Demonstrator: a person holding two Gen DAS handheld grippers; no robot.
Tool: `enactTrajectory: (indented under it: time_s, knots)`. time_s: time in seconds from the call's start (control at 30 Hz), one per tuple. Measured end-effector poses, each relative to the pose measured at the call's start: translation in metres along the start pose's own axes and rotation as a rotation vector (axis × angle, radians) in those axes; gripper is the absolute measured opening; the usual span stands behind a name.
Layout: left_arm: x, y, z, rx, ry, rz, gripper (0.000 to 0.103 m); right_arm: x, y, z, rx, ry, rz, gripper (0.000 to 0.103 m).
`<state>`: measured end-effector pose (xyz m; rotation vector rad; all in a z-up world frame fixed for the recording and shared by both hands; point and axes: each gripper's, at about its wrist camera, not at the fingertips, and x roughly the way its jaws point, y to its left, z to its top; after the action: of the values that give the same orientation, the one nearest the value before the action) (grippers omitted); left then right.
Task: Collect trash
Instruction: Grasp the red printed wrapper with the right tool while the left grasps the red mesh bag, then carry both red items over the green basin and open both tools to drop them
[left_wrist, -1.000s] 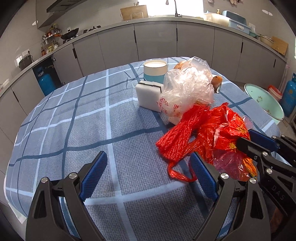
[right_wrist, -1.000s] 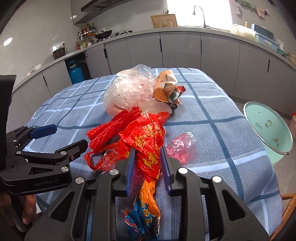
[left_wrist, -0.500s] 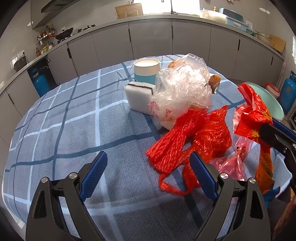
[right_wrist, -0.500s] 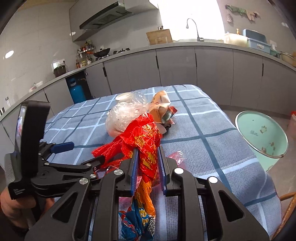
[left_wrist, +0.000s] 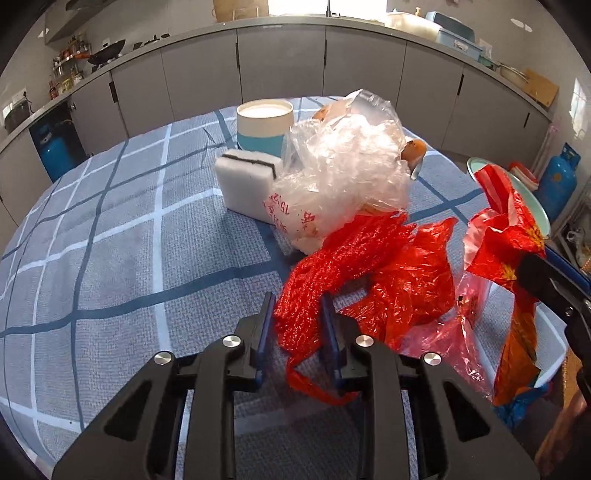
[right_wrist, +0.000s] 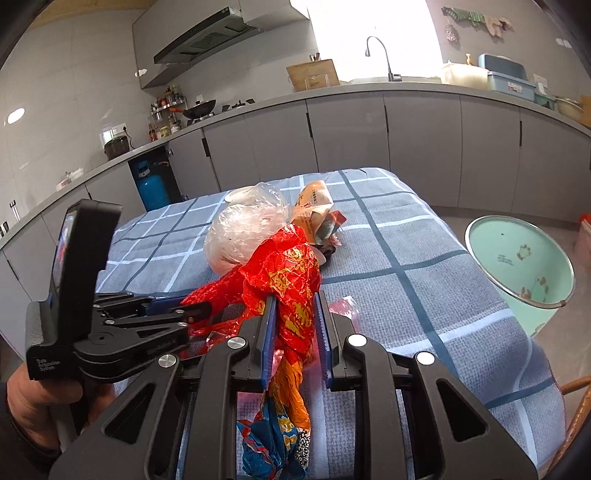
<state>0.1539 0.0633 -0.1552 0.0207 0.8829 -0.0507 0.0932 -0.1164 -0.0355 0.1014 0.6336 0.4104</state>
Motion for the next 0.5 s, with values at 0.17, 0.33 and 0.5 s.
enactTrajectory:
  time_s: [0.17, 0.33, 0.5]
  knots:
    - [-0.03, -0.001, -0.001, 0.005, -0.059, -0.001, 0.021, -0.009, -0.001, 0.002, 0.004, -0.036, -0.012, 0.021]
    - [-0.066, -0.006, 0.002, 0.018, -0.142, 0.004, 0.021, -0.016, -0.004, 0.006, 0.013, -0.065, -0.02, 0.021]
    - [-0.097, -0.012, 0.012, 0.025, -0.23, 0.029, 0.021, -0.025, -0.007, 0.011, 0.019, -0.094, -0.031, 0.021]
